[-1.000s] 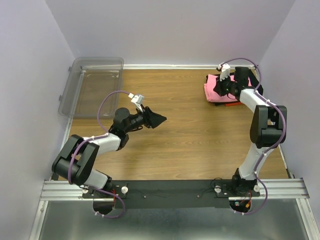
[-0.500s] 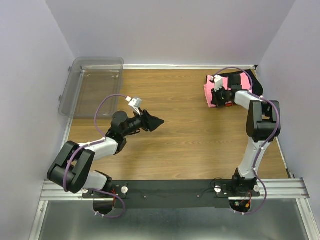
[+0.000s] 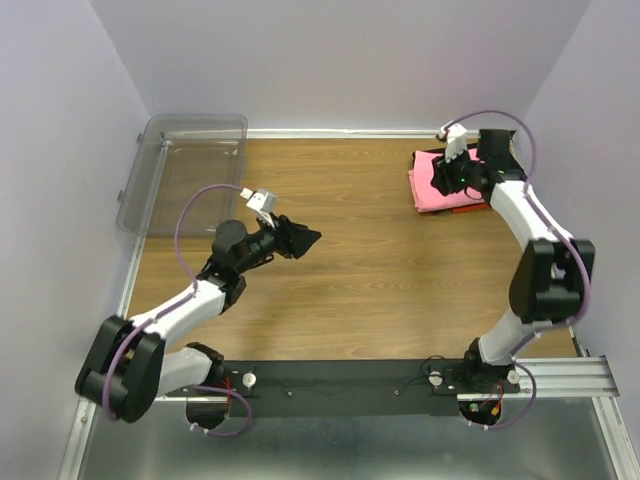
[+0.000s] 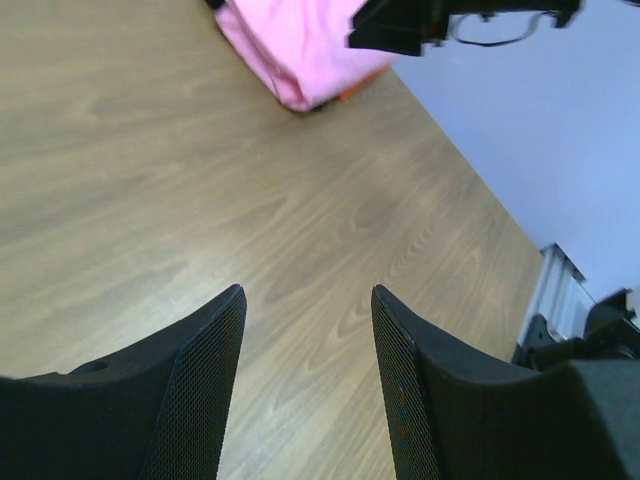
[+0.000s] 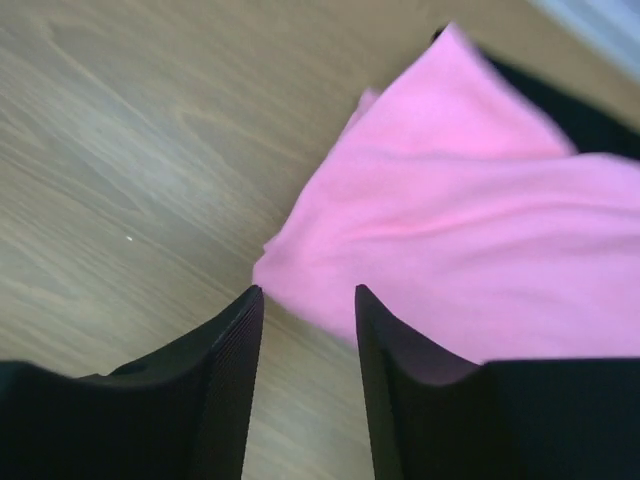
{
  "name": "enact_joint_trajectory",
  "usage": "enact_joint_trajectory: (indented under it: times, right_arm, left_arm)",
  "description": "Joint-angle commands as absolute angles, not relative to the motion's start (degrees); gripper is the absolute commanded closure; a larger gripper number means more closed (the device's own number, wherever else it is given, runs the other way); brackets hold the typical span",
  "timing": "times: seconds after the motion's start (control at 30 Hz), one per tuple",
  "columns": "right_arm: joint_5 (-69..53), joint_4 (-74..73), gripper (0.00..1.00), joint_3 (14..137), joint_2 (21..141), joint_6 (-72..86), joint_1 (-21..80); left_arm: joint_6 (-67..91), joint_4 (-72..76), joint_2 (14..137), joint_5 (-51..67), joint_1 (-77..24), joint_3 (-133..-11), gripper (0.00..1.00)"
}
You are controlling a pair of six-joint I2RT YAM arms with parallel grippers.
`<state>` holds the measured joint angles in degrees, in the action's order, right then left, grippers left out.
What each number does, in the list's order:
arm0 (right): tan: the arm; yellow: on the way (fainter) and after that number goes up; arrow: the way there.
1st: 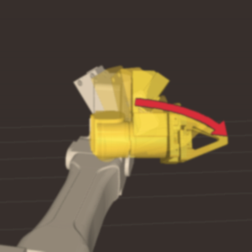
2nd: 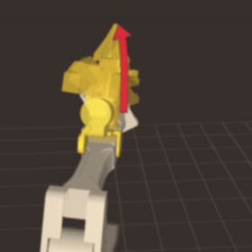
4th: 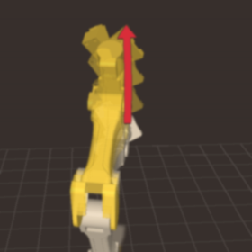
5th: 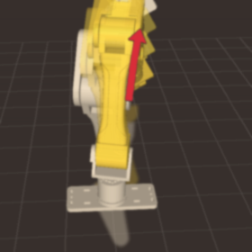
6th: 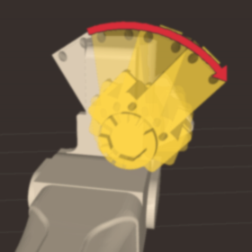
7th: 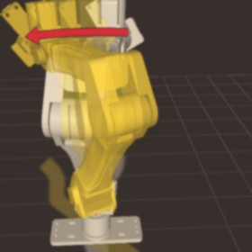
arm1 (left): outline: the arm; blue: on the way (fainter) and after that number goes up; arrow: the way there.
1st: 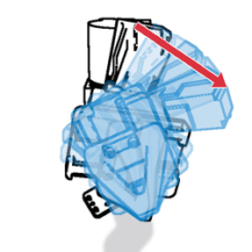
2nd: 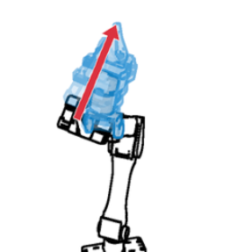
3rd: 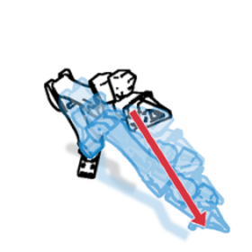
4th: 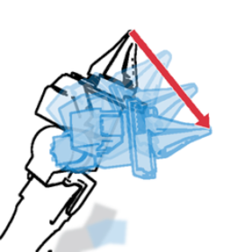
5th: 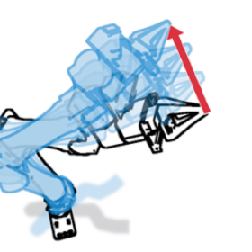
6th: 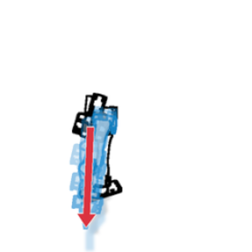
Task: Fold and stack the t-shirts
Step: Reset both grippers
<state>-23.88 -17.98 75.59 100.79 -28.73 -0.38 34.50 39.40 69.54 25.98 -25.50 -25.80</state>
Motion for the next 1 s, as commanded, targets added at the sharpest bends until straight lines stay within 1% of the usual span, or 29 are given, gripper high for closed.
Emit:
enact_joint_trajectory:
  times: [0.0,0.03,0.07,0.17,0.2,0.23,0.27,0.3,0.4,0.43,0.57,0.63,0.73,0.8,0.97]
  right_arm:
    - [-26.4,-19.9,0.43,73.0,89.1,-25.9,-0.4]
    - [-26.7,-19.8,0.39,70.0,87.0,-25.3,-0.4]
    - [-27.4,-19.9,0.34,68.3,82.6,-25.0,-0.5]
    - [-25.9,-19.5,0.23,62.0,75.9,-23.3,-0.5]
    - [-23.4,-19.3,0.14,60.3,71.8,-22.9,-0.6]
    - [-21.7,-18.6,0.09,59.2,69.5,-21.7,-0.7]
    - [-19.4,-16.1,0.04,57.8,67.6,-17.8,-0.8]
    - [-13.1,-14.6,0.0,55.0,64.1,-15.4,-1.0]
    - [-4.3,-10.7,0.0,50.8,60.5,-6.5,-1.9]
    - [-3.4,-10.5,0.0,50.0,59.2,-4.9,-2.0]
    - [6.0,-9.8,0.0,48.4,58.7,5.1,-2.1]
    - [12.4,-9.8,0.0,48.9,59.1,7.4,-2.1]
    - [15.0,-9.4,0.0,48.2,58.5,8.9,-2.1]
    - [14.1,-9.0,0.0,47.5,57.9,8.7,-2.1]
    - [14.3,-8.6,0.0,46.6,57.9,8.0,-2.1]
  left_arm:
    - [26.5,31.4,60.5,17.5,-24.7,-28.7,0.37]
    - [25.6,28.9,58.6,16.2,-24.3,-28.9,0.37]
    - [24.4,27.7,54.7,14.9,-24.1,-28.8,0.36]
    - [22.3,22.7,48.4,7.8,-23.4,-28.4,0.23]
    - [22.3,21.4,44.1,3.3,-23.4,-28.3,0.11]
    - [22.6,20.6,42.0,1.3,-23.4,-27.9,0.06]
    - [22.8,19.4,40.0,0.4,-23.3,-26.9,0.03]
    - [22.7,19.0,36.4,-3.0,-23.3,-26.7,0.02]
    - [20.2,15.2,32.1,-6.0,-23.1,-28.2,0.02]
    - [19.5,11.1,31.6,-7.2,-23.0,-30.8,0.02]
    - [12.9,-1.4,33.4,-16.4,-23.0,-37.8,0.02]
    - [10.1,-4.7,33.0,-19.2,-23.0,-38.3,0.02]
    - [8.7,-4.5,30.3,-18.8,-23.0,-36.2,0.02]
    - [8.2,-4.7,29.0,-17.1,-23.0,-36.1,0.02]
    - [8.5,-3.8,29.7,-17.1,-23.0,-35.9,0.02]
